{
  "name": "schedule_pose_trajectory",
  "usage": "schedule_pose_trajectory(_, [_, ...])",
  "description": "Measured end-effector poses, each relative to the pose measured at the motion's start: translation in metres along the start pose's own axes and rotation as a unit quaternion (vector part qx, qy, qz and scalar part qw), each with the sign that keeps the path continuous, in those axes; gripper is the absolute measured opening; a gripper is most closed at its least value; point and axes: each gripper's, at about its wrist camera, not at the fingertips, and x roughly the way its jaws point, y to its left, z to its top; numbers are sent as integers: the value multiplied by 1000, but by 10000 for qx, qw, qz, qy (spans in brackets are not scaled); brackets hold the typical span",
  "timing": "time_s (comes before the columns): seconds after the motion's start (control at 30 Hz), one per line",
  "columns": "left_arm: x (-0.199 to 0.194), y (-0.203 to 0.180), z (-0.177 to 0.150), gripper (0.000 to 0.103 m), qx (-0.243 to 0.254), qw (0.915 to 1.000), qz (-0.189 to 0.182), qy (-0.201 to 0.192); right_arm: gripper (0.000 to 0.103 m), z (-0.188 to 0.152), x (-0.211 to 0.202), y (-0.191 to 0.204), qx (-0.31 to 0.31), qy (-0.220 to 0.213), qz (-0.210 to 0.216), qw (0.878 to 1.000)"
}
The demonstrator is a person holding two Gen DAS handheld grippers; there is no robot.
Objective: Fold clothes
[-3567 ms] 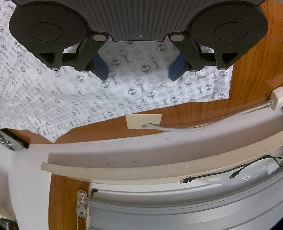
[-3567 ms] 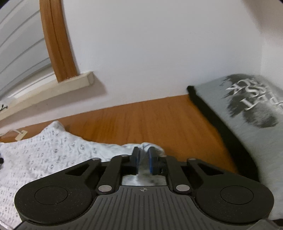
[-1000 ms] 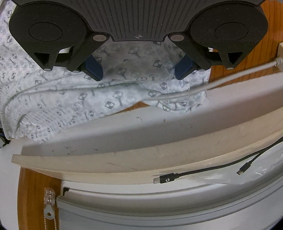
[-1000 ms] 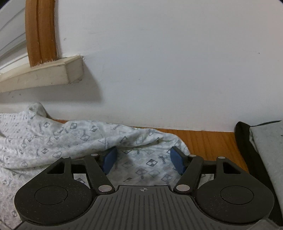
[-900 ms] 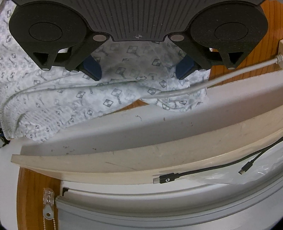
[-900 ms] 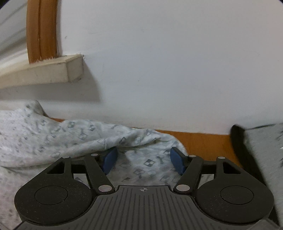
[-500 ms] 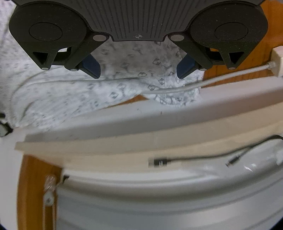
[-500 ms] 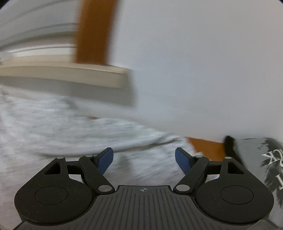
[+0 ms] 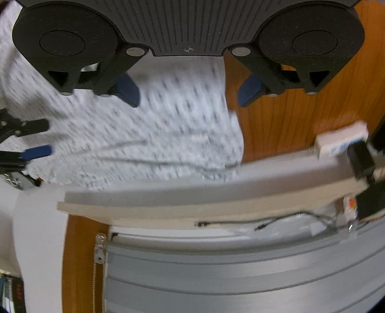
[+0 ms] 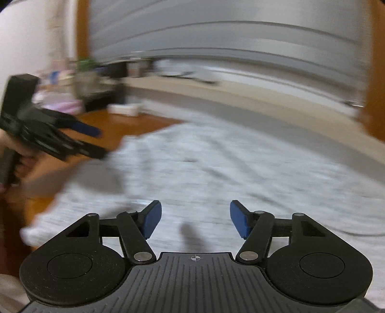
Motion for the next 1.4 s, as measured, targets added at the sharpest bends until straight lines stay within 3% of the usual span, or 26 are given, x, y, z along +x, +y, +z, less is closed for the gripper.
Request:
schedule_pose_trajectory(0.13, [-16,-1,-22,62,-175,9998,-94,71,62,8,10,37,-81,164,396,9990])
schedule_pose_trajectory(0.23, [-23,-3,-35,61,-289,9994,-156,113,62,12,17,53,30,350,654,9972])
schedule_pose_trajectory(0.4, [-23,-4,-40,61,-316,9992,-161,169,59,9,26,58,197,772,690,9944])
schedule_pose_trajectory(0.57, [-24,-2,-39,61,-333,9993,-122,136,21,10,21,51,481,795,1060,9900])
schedule_pose_trajectory(0.67, [-27,1,-40,61,-375,9992,-78,84,6,17,27,50,652,798,1106,9885])
schedule_pose_trajectory(0.73, [-30,4,-40,61,-416,9991,-50,38,4,24,28,47,821,624,1095,9886])
schedule_pose_trajectory(0.93, [-39,8,-42,62,-439,9990,-48,-29,3,45,39,15,1922,-209,944,9766])
schedule_pose_trajectory(1.1, [-46,-2,-42,64,-372,9990,-221,-102,9,39,65,-6,2130,155,192,9767])
schedule_pose_trajectory(1.2, [-51,-15,-43,69,-230,9987,-397,-198,17,28,61,-14,2108,211,12,9773])
schedule_pose_trajectory(1.27, [-53,-24,-44,72,-121,9982,-539,-228,27,23,53,-15,2024,199,-38,9791])
schedule_pose_trajectory(1.4, [-52,-44,-45,76,194,9967,-728,-287,29,15,36,-11,1709,180,-109,9851])
